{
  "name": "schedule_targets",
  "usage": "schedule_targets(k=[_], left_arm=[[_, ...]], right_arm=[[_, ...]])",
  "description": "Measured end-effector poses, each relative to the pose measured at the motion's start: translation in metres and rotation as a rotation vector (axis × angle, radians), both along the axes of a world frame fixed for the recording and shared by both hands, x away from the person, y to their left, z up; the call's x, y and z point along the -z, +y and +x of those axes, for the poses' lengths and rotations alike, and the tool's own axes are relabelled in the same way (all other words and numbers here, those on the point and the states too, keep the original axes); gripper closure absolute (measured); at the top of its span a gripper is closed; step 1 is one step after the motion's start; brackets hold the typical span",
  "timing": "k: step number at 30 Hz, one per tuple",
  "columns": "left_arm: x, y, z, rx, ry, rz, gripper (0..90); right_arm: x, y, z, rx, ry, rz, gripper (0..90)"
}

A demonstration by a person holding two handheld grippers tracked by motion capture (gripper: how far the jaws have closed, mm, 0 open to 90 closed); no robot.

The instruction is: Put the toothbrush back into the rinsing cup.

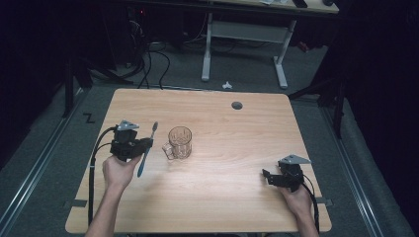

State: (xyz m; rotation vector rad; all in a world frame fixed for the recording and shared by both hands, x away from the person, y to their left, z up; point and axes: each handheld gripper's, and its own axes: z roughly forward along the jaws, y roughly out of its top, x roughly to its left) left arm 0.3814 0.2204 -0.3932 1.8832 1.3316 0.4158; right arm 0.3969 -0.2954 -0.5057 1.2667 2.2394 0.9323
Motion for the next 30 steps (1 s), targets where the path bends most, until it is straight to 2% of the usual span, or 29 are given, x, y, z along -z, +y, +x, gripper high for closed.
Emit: schedule_targets(k=[2, 17, 30], left_arm=[[-0.003, -0.003, -0.001, 0.004, -0.02, -0.002, 80.6], [-0.017, -0.014, 0.002, 0.027, -0.081, -0.023, 80.6], [-0.029, -0.031, 0.015, 0.049, -0.142, -0.047, 80.6]], right_arm=[[0.0, 0.0, 0.0, 0.0, 0.0, 0.0, 22.1], [0.0, 0.0, 0.0, -0.001, -0.002, 0.0, 22.1], [0.0, 0.0, 0.0, 0.0, 0.0, 0.0, 22.1]])
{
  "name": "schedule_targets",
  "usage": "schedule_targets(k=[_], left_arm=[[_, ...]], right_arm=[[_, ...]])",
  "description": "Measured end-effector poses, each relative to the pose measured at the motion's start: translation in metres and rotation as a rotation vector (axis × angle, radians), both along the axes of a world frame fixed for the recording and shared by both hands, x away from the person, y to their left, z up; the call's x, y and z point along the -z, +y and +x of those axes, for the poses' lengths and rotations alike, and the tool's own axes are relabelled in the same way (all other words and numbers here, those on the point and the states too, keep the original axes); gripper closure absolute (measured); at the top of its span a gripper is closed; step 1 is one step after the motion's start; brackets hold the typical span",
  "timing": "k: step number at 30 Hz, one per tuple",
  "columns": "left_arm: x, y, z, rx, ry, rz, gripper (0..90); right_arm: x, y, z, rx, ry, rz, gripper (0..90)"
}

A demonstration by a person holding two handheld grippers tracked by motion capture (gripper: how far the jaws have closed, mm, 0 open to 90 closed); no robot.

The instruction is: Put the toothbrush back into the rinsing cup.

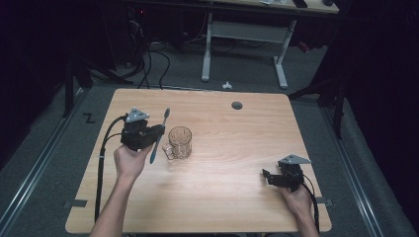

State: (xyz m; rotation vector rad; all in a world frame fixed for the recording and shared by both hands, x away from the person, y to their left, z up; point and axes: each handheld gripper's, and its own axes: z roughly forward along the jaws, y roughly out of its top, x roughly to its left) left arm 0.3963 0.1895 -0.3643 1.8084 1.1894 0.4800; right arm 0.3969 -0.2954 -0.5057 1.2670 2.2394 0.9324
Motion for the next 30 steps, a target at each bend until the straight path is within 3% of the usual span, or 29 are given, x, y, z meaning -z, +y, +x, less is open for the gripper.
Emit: schedule_targets(k=[17, 30], left_arm=[[-0.001, -0.012, 0.022, 0.006, -0.038, -0.041, 80.6], [-0.004, -0.022, 0.035, 0.003, -0.065, -0.048, 80.6]], right_arm=[[0.0, 0.0, 0.0, 0.0, 0.0, 0.0, 22.1], [0.0, 0.0, 0.0, -0.001, 0.002, 0.002, 22.1]])
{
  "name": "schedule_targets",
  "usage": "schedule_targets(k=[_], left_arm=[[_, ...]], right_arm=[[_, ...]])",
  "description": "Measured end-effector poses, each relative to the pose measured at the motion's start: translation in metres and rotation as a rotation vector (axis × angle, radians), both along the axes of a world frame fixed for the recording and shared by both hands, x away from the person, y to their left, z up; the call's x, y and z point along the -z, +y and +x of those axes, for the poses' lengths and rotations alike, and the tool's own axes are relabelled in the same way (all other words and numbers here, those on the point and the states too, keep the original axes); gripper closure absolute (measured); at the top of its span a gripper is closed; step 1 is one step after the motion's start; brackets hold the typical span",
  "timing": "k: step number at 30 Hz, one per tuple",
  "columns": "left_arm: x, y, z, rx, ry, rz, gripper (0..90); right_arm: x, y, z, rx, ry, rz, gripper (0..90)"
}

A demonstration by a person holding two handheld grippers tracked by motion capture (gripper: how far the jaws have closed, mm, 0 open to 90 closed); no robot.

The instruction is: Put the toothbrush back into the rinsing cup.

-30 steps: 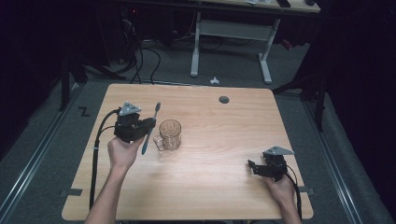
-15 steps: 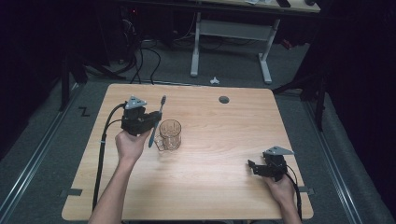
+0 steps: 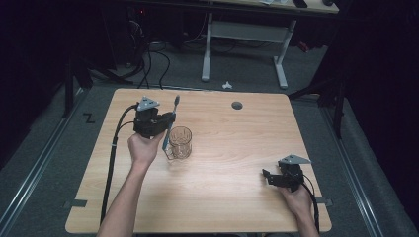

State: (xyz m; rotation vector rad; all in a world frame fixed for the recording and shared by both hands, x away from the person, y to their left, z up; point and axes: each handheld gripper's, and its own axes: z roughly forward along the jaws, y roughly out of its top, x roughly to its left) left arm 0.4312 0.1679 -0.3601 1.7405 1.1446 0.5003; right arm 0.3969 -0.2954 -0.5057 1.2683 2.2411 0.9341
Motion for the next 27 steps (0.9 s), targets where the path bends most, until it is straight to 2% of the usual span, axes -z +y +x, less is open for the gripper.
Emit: schedule_targets(k=[3, 13, 27], left_arm=[[0.001, -0.002, 0.003, -0.002, -0.007, -0.012, 80.6], [0.006, -0.003, 0.008, -0.004, -0.023, -0.01, 80.6], [0.013, -0.002, 0.008, 0.001, -0.012, -0.016, 80.4]], right_arm=[[0.0, 0.0, 0.0, 0.0, 0.0, 0.0, 22.1], [0.0, 0.0, 0.0, 0.0, 0.0, 0.0, 22.1], [0.0, 0.0, 0.0, 0.0, 0.0, -0.001, 22.1]])
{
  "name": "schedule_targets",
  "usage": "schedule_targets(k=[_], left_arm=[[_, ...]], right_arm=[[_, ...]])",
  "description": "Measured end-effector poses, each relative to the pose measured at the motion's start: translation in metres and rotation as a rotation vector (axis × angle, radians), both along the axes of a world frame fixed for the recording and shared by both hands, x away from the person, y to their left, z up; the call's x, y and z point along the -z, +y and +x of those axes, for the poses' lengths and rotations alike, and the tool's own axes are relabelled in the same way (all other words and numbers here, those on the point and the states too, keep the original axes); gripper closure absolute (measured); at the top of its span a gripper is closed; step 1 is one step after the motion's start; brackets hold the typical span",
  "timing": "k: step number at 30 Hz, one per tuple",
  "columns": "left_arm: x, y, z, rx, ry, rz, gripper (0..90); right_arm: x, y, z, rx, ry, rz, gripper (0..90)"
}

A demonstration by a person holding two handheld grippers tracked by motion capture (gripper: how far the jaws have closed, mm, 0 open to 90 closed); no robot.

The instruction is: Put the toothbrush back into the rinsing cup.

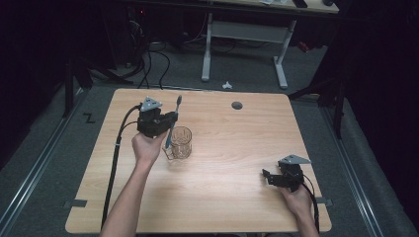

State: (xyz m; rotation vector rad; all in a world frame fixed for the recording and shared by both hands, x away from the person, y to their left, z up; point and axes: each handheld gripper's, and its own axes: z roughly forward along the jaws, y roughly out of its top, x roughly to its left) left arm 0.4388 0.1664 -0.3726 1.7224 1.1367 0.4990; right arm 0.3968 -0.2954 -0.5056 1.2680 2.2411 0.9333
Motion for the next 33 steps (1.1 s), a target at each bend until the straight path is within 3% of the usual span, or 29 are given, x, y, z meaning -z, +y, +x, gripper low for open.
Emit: schedule_targets(k=[33], left_arm=[[0.004, 0.004, -0.013, 0.015, 0.046, 0.051, 80.1]], right_arm=[[0.0, 0.0, 0.0, 0.0, 0.0, 0.0, 22.1]])
